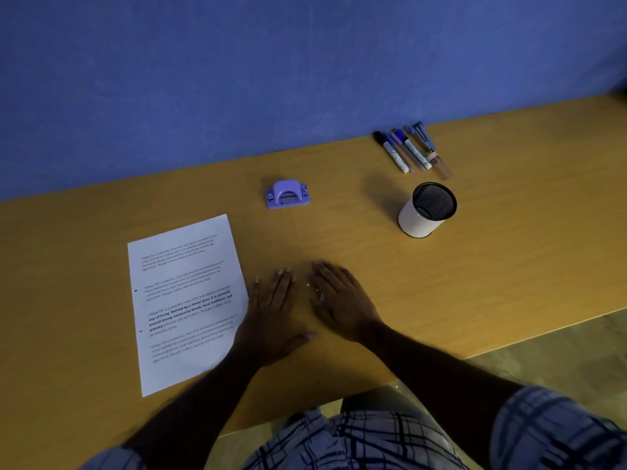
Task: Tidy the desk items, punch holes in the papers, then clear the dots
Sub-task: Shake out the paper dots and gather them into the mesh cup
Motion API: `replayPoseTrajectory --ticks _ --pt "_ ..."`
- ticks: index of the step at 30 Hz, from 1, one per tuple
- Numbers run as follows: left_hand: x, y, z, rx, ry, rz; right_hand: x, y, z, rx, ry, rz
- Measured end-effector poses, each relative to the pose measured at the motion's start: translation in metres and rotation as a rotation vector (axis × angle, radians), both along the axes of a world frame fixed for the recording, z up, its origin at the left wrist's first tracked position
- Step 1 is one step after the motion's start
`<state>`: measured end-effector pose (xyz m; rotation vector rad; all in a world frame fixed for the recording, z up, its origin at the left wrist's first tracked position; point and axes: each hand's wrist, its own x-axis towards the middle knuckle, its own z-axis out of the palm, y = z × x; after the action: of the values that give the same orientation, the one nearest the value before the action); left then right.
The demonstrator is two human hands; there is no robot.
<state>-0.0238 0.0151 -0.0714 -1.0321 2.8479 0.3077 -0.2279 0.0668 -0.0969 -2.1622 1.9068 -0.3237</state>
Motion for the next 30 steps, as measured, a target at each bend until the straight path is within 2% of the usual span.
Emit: replayPoseTrajectory --ticks 4,13,15,19,21,27,30 --pt "0.000 -0.001 -0.001 -0.001 -0.002 -0.011 0.007 -0.005 -0.001 0.040 0.014 0.224" --pt "-0.004 -0.003 0.001 0.021 -0.004 -0.020 -0.019 0.033 0.001 0.096 0.120 0.306" --pt "-0.005 -0.003 0.002 0.006 -0.006 -0.031 -0.024 0.040 0.002 0.086 0.112 0.257" --pt "-0.004 -0.003 0.002 0.000 -0.029 -0.035 -0.036 0.051 0.003 0.138 0.127 -0.069" --pt "-0.003 -0.003 0.002 0.003 -0.034 -0.037 -0.034 0.057 -0.001 0.161 0.145 -0.150" --pt "0.002 -0.002 0.004 0.006 -0.028 -0.045 0.000 0.060 -0.004 0.088 0.160 -0.047" --pt "0.004 -0.004 0.004 -0.018 -0.064 -0.055 0.002 0.055 -0.001 0.076 0.105 -0.093"
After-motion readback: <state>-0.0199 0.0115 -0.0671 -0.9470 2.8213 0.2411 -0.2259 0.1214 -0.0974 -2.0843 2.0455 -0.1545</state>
